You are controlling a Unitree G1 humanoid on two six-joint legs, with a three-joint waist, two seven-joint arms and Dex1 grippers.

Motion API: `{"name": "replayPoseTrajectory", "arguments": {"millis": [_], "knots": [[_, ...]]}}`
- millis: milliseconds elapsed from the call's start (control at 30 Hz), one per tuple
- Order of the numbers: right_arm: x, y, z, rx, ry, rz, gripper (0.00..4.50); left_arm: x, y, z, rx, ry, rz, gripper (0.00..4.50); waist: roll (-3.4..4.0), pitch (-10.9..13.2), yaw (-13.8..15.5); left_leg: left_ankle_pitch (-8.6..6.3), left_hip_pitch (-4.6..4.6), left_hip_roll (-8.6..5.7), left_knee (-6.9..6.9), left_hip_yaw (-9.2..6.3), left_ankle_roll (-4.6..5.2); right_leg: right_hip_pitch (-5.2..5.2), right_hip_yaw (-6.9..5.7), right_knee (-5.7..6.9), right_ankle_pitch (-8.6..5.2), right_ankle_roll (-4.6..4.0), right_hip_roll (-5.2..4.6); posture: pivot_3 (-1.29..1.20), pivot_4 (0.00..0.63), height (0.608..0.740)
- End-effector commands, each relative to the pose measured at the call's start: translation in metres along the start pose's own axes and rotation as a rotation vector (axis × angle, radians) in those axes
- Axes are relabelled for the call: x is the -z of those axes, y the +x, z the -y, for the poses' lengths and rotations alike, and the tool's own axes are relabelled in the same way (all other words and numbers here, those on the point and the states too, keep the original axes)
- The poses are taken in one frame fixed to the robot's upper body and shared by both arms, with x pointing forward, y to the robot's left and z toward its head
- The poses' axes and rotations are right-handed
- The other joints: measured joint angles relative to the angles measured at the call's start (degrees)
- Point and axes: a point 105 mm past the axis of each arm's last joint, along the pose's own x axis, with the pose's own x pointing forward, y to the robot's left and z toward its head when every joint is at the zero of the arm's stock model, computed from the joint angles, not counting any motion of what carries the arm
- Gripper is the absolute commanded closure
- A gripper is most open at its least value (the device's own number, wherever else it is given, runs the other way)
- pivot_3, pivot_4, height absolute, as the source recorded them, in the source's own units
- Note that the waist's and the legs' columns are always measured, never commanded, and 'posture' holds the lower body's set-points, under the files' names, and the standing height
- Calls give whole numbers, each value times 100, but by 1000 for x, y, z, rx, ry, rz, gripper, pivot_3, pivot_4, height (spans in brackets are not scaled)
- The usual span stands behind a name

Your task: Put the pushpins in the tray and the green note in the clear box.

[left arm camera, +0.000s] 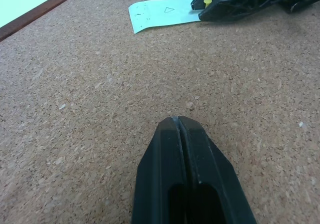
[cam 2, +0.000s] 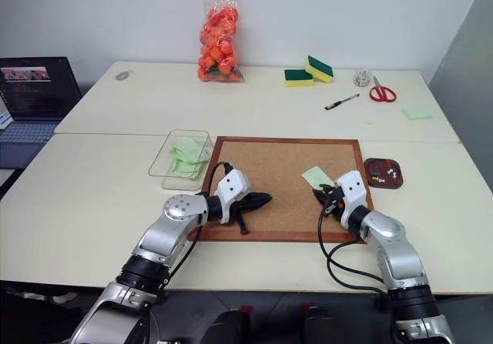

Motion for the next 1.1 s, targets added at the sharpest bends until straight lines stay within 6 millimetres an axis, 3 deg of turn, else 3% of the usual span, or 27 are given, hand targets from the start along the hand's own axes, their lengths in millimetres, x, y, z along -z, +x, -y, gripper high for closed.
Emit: {"name": "replayPoseTrajectory", "arguments": {"millis": [33, 67, 300, 700, 933, 1033, 1100], "knots": [[-13, -1, 4, 7, -13, 55, 4291, 15, 2, 11, 41, -22, -54, 4500, 0, 0, 0, 0, 0, 0, 0, 0, 0, 0, 0, 0, 0, 0, 0, 0, 150, 740], [-13, -1, 4, 8, -13, 55, 4492, 15, 2, 11, 41, -22, -54, 4500, 0, 0, 0, 0, 0, 0, 0, 0, 0, 0, -1, 0, 0, 0, 0, 0, 150, 740], [-20, -2, 4, 10, -24, 84, 4492, 14, 3, 13, 46, -23, -51, 4500, 0, 0, -1, 0, 0, 1, 0, 0, 0, -1, 0, 0, 0, 0, 0, 0, 150, 740], [-60, -6, -3, -1, -63, 220, 4492, 15, 3, 14, 52, -25, -53, 4500, 0, 0, -1, 0, -1, 0, 0, -1, 0, -1, 0, 1, 0, 0, 0, 0, 150, 740], [-72, -9, -1, 3, -73, 247, 4492, 15, 3, 15, 54, -24, -54, 4500, 0, 0, 3, 0, 0, 0, 0, -1, 0, 0, 0, 0, 0, 0, 0, 0, 150, 740], [-77, -11, 0, 4, -86, 255, 4492, 12, 2, 9, 28, -21, -40, 4500, 0, 0, 3, 0, 0, 0, 0, -1, 0, 0, 0, 0, 0, 0, 0, 0, 150, 740], [-80, -13, 1, 4, -100, 262, 4492, 2, 0, -5, -24, -6, -15, 4500, 0, 0, 5, 0, -1, 0, 0, -1, 0, 0, 0, 0, 0, 0, 0, 0, 150, 740]]}}
